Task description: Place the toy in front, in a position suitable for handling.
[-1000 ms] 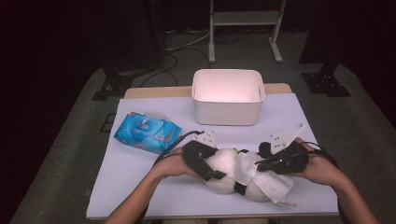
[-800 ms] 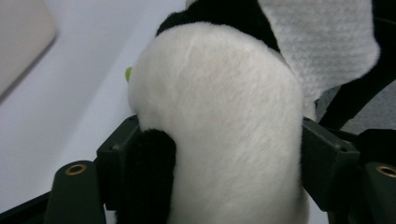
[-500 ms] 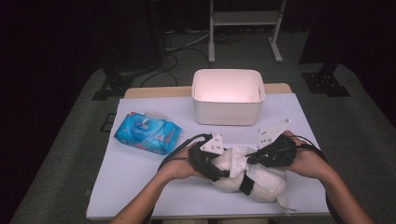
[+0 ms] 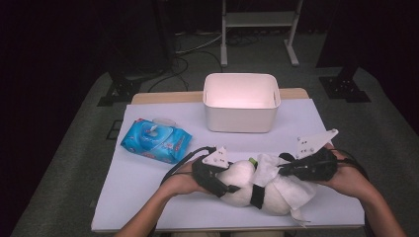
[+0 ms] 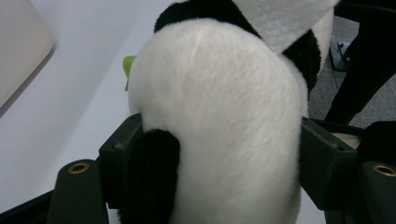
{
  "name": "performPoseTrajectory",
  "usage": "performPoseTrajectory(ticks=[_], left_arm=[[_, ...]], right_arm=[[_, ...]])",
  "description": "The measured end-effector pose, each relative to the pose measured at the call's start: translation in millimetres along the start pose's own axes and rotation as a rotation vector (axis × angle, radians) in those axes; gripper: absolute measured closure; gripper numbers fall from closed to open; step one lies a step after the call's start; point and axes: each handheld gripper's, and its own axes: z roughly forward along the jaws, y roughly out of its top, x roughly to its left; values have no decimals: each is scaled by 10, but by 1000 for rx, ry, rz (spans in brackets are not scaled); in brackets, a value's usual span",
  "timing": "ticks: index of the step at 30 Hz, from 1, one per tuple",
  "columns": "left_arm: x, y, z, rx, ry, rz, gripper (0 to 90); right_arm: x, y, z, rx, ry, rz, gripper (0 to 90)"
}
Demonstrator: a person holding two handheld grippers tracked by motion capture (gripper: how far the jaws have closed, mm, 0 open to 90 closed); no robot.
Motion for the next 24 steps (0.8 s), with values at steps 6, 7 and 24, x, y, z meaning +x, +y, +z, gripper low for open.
performPoseTrajectory(ticks=[6, 7, 24], left_arm=[[-5, -24, -4, -9, -5, 4, 272], [-2, -28, -8, -6, -6, 7, 272], [-34, -42, -3, -6, -10, -7, 270]], right_arm=[[-76, -83, -77, -1, -36, 29, 874], [-91, -99, -86, 0, -43, 35, 874], [-135, -55, 7, -10, -23, 39, 873]])
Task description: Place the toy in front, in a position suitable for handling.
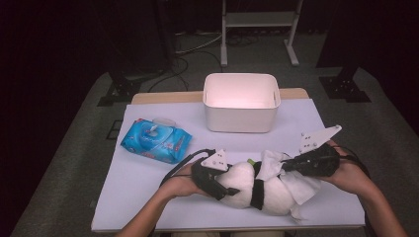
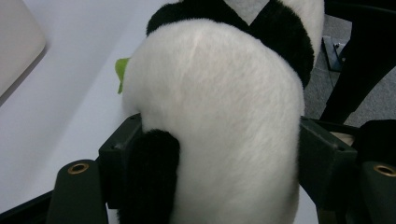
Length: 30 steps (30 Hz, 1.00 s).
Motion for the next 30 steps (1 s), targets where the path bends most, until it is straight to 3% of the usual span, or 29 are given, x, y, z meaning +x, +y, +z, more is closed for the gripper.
performPoseTrajectory(ticks=[12, 17, 25, 30], left_arm=[[4, -20, -15, -9, 5, -11, 270], [3, -8, -4, -7, 9, -5, 270], [24, -6, 7, -5, 11, -15, 265], [29, -13, -11, -3, 10, -26, 265]], right_arm=[[-3, -87, -114, -1, -20, 14, 873], [13, -87, -92, -10, -5, 17, 873], [67, 17, -34, -9, 4, -19, 873], [65, -22, -81, -15, 12, -8, 873]])
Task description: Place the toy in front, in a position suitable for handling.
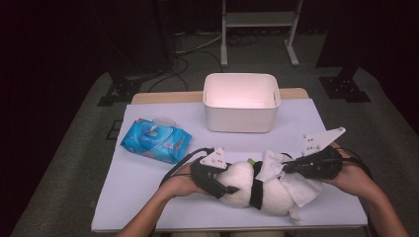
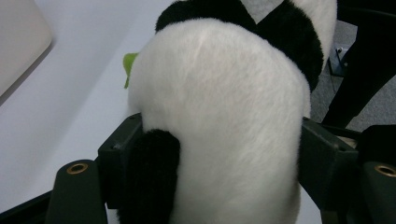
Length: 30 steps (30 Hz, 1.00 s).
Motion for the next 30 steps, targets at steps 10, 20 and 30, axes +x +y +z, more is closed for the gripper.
performPoseTrajectory(ticks=[10, 20, 30], left_arm=[[-3, 16, 16, 2, 26, -56, 267], [-35, 53, 62, -1, 44, -61, 263], [-77, 3, 41, -14, 27, -39, 264]], right_arm=[[62, 44, 7, -6, 24, -21, 872], [72, 146, 162, 0, 61, -41, 871], [-84, 84, 81, 30, -1, -2, 871]])
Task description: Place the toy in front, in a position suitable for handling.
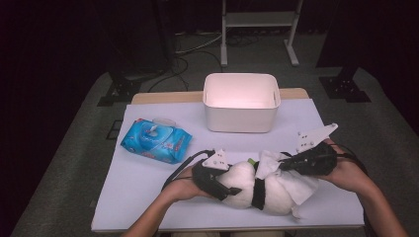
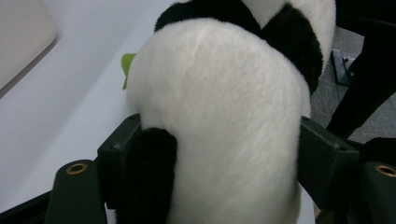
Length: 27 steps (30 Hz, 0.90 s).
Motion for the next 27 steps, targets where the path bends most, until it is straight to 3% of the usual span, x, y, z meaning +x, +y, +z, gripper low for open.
performPoseTrajectory(ticks=[7, 20, 27], left_arm=[[-4, 41, 16, 5, -5, 16, 262], [17, 155, 25, 50, -7, 31, 263], [31, 206, 36, 51, -6, 32, 267]], right_arm=[[35, -37, -17, -7, 5, 0, 871], [119, 128, 131, 23, 48, -43, 871], [137, 241, 213, 22, 77, -64, 872]])
